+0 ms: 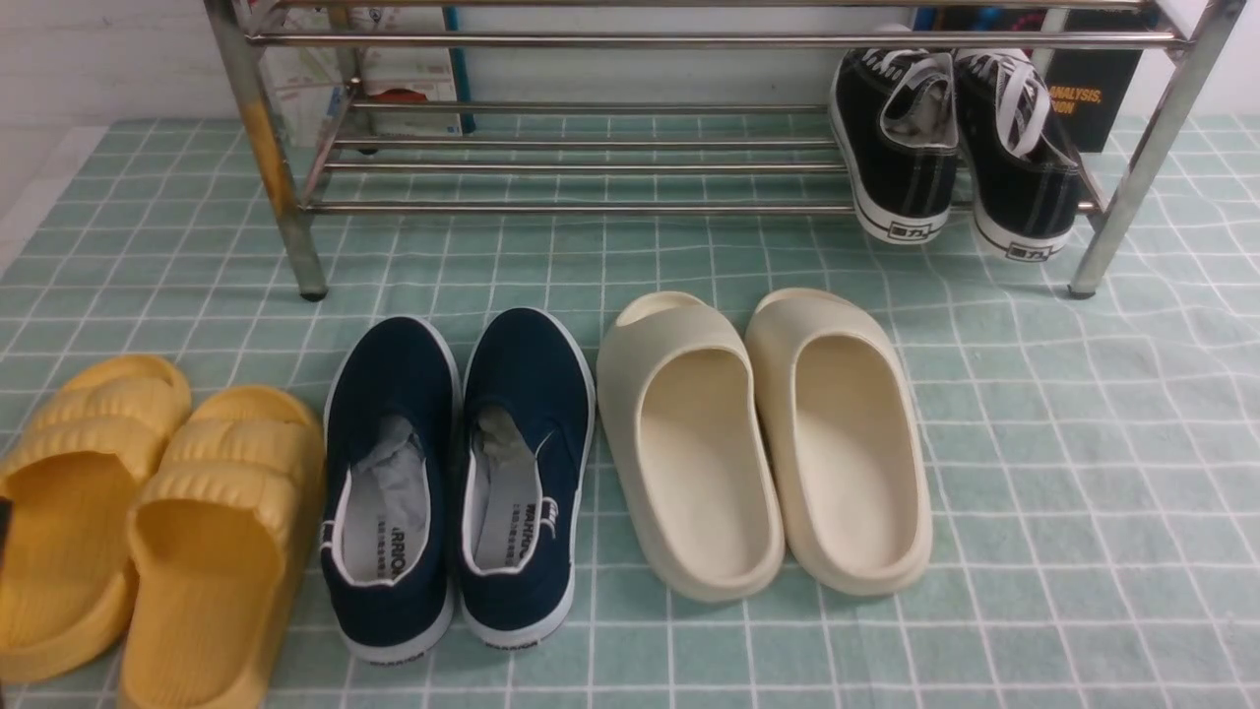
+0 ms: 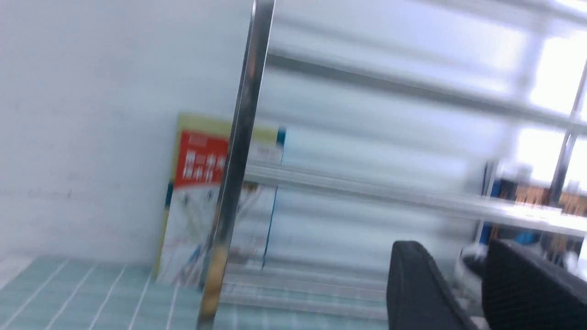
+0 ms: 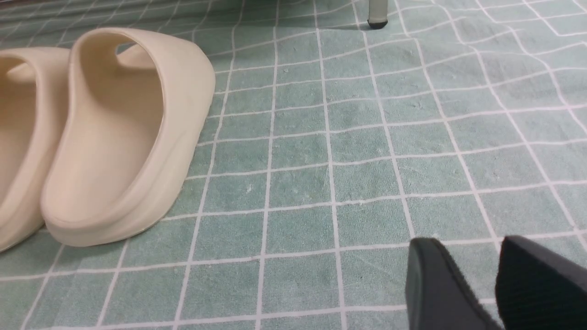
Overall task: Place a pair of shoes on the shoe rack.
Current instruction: Use the left arm to grab the shoe closest to it
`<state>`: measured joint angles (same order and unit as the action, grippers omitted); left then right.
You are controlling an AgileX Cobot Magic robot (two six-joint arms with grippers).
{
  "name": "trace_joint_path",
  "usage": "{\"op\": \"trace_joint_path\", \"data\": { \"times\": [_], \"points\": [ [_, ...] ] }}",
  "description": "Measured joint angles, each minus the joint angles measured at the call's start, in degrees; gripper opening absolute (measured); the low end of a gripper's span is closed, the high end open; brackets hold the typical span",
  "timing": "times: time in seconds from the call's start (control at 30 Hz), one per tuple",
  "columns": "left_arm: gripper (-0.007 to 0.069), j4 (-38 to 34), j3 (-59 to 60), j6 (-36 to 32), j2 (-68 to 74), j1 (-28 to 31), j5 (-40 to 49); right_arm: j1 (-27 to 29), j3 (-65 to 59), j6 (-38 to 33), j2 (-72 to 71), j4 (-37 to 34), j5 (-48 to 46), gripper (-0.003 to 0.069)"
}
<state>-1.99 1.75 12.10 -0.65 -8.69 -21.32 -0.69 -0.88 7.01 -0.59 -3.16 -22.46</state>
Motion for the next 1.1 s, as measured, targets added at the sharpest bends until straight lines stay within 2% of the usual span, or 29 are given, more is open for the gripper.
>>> {"op": "trace_joint_path", "data": {
  "times": [0.07,0.17,0.27,0.37,0.53,0.7,0.77,0.87,0.97,1.0,1.1],
  "points": [
    [0.0237,0.0,0.0,5.1,0.0,0.0,-11.3,0.0,0.0,0.0,0.0,0.0,0.0,0.0239],
    [0.0237,0.1,0.0,9.7,0.0,0.0,-19.8,0.0,0.0,0.0,0.0,0.0,0.0,0.0239],
    [0.0237,0.3,0.0,12.2,0.0,0.0,-19.6,0.0,0.0,0.0,0.0,0.0,0.0,0.0239],
    [0.0237,1.6,0.0,15.4,0.0,0.0,-13.6,0.0,0.0,0.0,0.0,0.0,0.0,0.0239],
    [0.0237,2.0,0.0,20.1,0.0,0.0,-11.4,0.0,0.0,0.0,0.0,0.0,0.0,0.0239],
    [0.0216,-2.2,0.0,20.1,0.0,0.0,-10.6,0.0,0.0,0.0,0.0,0.0,0.0,0.0239],
    [0.0151,-6.3,-1.4,17.6,0.1,0.0,-4.0,0.0,0.0,0.0,0.0,0.0,0.0,0.0239],
    [-0.0013,-9.6,-7.9,10.4,3.1,0.0,10.8,0.0,0.0,0.0,0.0,0.0,0.0,0.0239],
    [-0.0013,-10.0,-14.3,6.0,8.6,0.0,21.8,0.0,0.0,0.0,0.0,0.0,0.0,0.0239],
    [-0.0013,-10.0,-14.8,5.7,9.6,0.0,22.6,0.0,0.0,0.0,0.0,0.0,0.0,0.0239],
    [-0.0013,-10.1,-23.2,2.7,20.2,0.0,36.3,0.0,0.0,0.0,0.0,0.0,0.0,0.0239]
  ]
}}
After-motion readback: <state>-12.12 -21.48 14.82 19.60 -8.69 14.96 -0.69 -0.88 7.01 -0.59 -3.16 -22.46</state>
